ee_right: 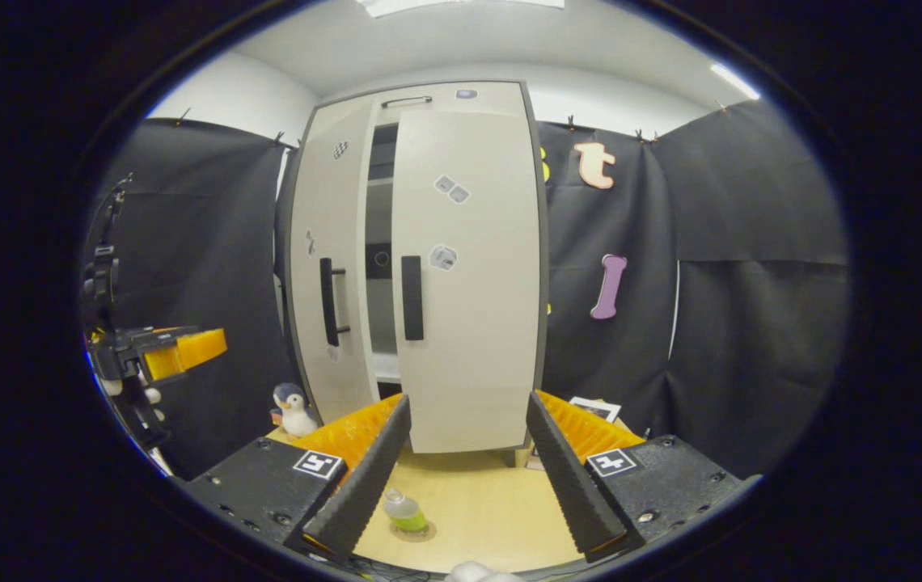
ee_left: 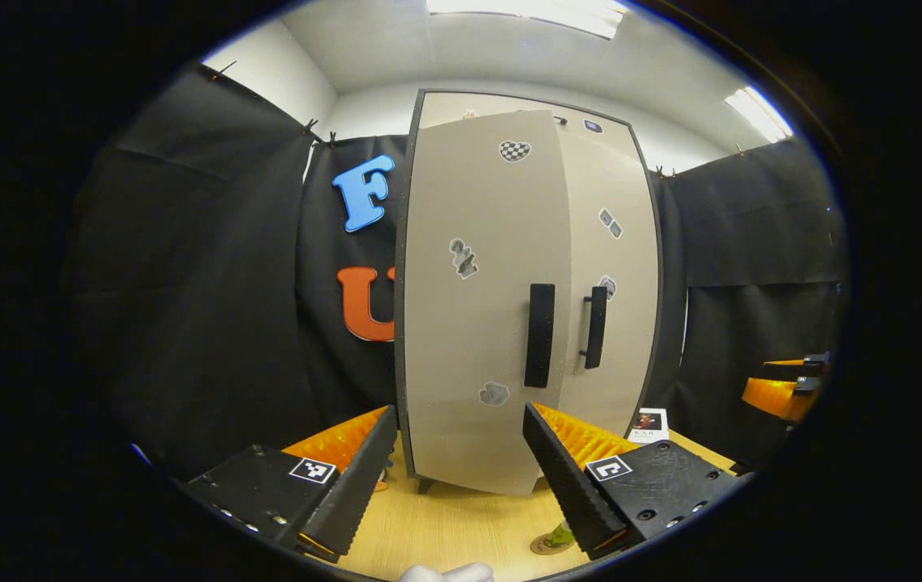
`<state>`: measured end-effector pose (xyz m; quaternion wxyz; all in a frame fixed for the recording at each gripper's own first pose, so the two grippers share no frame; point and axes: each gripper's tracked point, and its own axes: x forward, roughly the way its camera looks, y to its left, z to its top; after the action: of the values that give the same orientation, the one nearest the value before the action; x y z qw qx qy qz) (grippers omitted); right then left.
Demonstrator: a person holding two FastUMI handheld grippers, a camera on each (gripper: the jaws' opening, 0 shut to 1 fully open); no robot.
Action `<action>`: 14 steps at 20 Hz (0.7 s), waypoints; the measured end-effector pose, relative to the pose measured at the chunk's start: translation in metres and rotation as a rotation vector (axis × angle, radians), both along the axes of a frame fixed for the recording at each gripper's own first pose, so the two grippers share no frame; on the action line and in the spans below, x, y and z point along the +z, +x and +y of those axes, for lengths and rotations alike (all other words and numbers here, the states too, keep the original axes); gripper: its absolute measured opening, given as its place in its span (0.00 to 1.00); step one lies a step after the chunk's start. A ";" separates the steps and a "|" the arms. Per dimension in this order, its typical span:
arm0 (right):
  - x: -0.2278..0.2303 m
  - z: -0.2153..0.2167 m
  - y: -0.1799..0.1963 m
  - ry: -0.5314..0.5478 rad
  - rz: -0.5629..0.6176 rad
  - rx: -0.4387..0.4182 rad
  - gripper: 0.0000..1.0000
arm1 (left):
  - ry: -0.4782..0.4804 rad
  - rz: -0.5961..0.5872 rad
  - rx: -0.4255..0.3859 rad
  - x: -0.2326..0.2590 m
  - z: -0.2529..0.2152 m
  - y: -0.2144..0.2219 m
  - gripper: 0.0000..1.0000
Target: Grasp the bottle in the cabinet with the left hand and place it on the coaster, then close the right door with the right hand and the left door with the left hand.
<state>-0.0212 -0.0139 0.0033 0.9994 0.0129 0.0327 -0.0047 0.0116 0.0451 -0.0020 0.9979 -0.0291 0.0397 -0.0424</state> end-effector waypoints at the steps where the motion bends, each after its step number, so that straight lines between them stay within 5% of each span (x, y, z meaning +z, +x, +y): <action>1: 0.000 0.000 0.001 0.001 -0.005 -0.007 0.93 | 0.009 0.008 0.017 -0.003 0.005 -0.005 0.96; 5: -0.002 0.001 0.002 -0.011 -0.014 -0.023 0.93 | 0.066 -0.004 0.096 -0.009 0.024 -0.024 0.96; 14: -0.020 0.016 -0.009 -0.049 -0.015 -0.037 0.95 | 0.036 -0.015 0.092 -0.032 0.007 -0.055 0.97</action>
<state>-0.0300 0.0024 -0.0168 0.9993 -0.0111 0.0248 -0.0240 -0.0437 0.0518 -0.0341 0.9994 -0.0125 0.0314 0.0042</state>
